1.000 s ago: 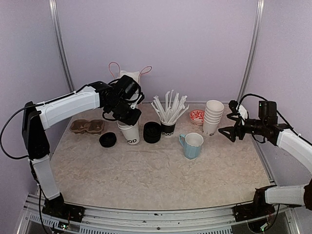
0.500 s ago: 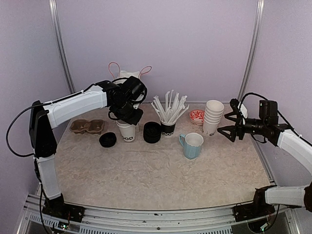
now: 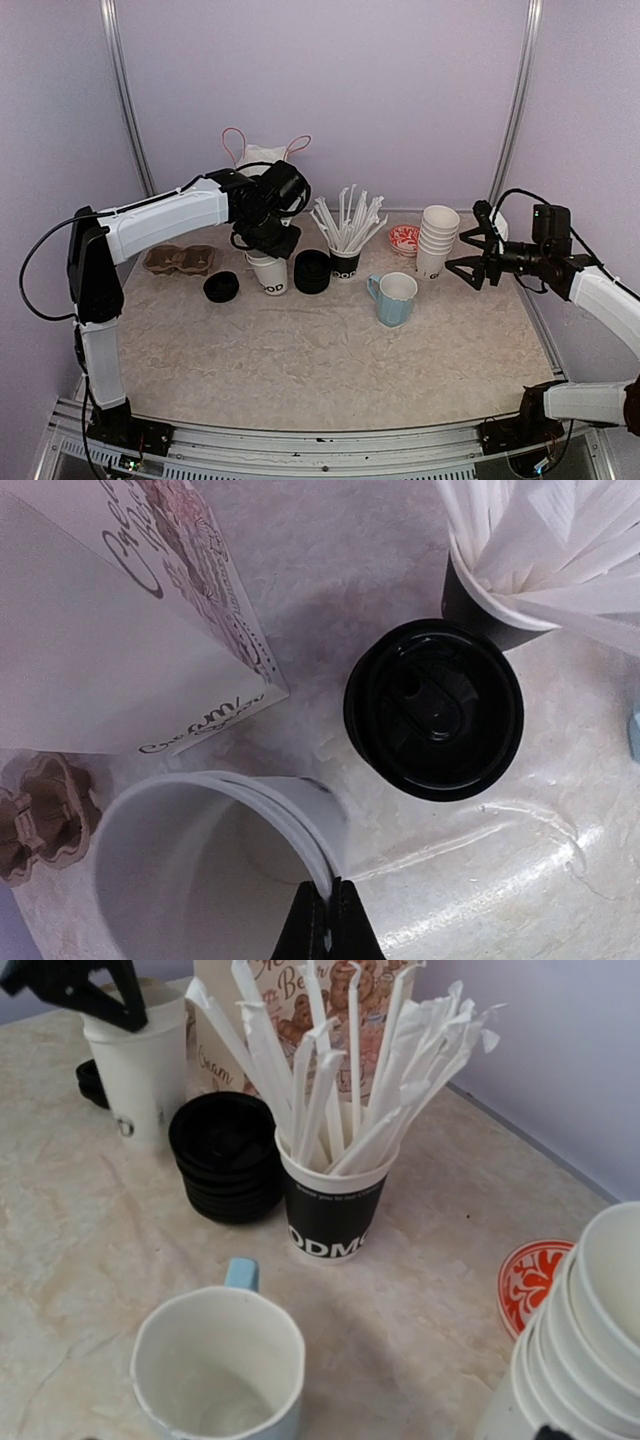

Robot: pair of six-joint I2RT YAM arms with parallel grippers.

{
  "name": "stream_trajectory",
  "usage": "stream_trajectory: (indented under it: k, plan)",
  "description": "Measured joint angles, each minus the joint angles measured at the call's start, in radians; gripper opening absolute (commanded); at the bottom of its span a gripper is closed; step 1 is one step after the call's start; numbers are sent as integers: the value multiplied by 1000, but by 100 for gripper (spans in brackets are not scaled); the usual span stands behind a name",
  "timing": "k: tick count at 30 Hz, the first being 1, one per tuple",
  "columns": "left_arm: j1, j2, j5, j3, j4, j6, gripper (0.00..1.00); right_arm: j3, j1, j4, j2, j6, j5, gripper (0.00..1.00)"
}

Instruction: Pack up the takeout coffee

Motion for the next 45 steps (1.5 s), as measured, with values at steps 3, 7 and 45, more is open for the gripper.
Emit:
stream_trajectory:
  k: [3, 7, 45]
  plan:
    - [-16, 16, 4, 3, -15, -7, 0, -2, 0, 3, -2, 0, -2, 76]
    - [-22, 17, -3, 5, -13, -15, 0, -2, 0, 7, -2, 0, -4, 76]
    - [-349, -384, 138, -153, 10, -19, 0, 270, 411, -178, 100, 100, 95, 76]
